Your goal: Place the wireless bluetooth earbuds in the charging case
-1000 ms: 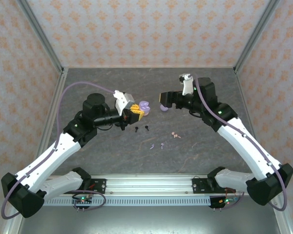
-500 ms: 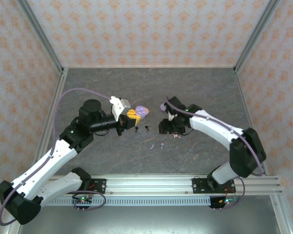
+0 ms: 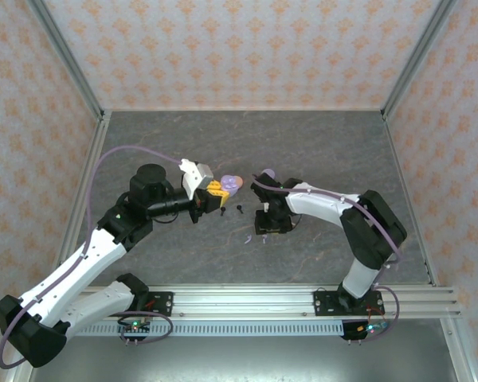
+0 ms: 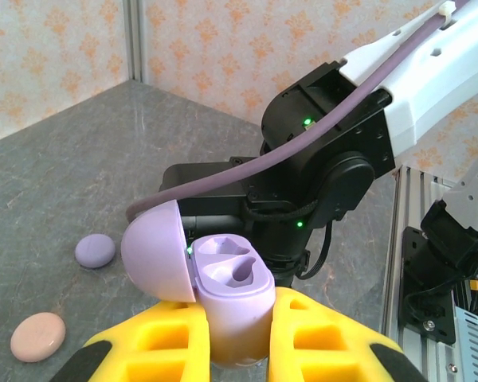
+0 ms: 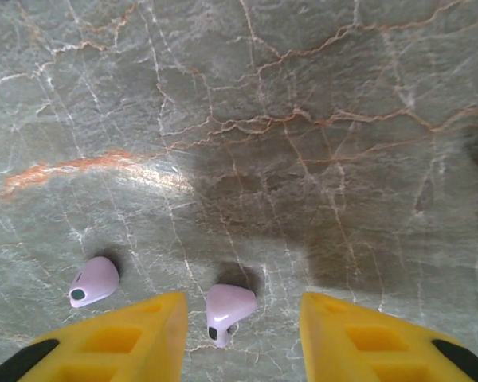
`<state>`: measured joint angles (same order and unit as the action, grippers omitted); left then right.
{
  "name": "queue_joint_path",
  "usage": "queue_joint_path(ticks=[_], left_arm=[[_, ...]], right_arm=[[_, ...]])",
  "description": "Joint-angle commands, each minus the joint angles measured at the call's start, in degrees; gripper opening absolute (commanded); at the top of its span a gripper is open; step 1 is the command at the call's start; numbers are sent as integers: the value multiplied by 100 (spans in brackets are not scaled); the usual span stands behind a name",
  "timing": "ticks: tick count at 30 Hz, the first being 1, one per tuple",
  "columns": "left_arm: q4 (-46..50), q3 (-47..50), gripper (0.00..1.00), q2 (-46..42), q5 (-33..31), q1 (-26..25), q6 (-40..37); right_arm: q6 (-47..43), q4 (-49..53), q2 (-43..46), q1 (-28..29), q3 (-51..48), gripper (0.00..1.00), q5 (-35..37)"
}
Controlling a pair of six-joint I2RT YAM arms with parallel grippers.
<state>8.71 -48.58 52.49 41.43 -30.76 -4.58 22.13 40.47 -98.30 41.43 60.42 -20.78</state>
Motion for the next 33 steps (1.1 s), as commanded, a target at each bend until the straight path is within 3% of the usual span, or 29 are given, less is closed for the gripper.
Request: queue_joint_path(ticks=[1, 19, 33], left_arm=[[-116, 35, 0, -125, -65, -37, -26], [-29, 49, 0, -151, -180, -40, -52], [-1284, 586, 0, -174, -241, -37, 513]], right_arm=[[52, -32, -164, 75, 84, 39, -25], [77, -127, -200, 212, 119, 24, 7], [-211, -117, 1824, 210, 695, 21, 886]])
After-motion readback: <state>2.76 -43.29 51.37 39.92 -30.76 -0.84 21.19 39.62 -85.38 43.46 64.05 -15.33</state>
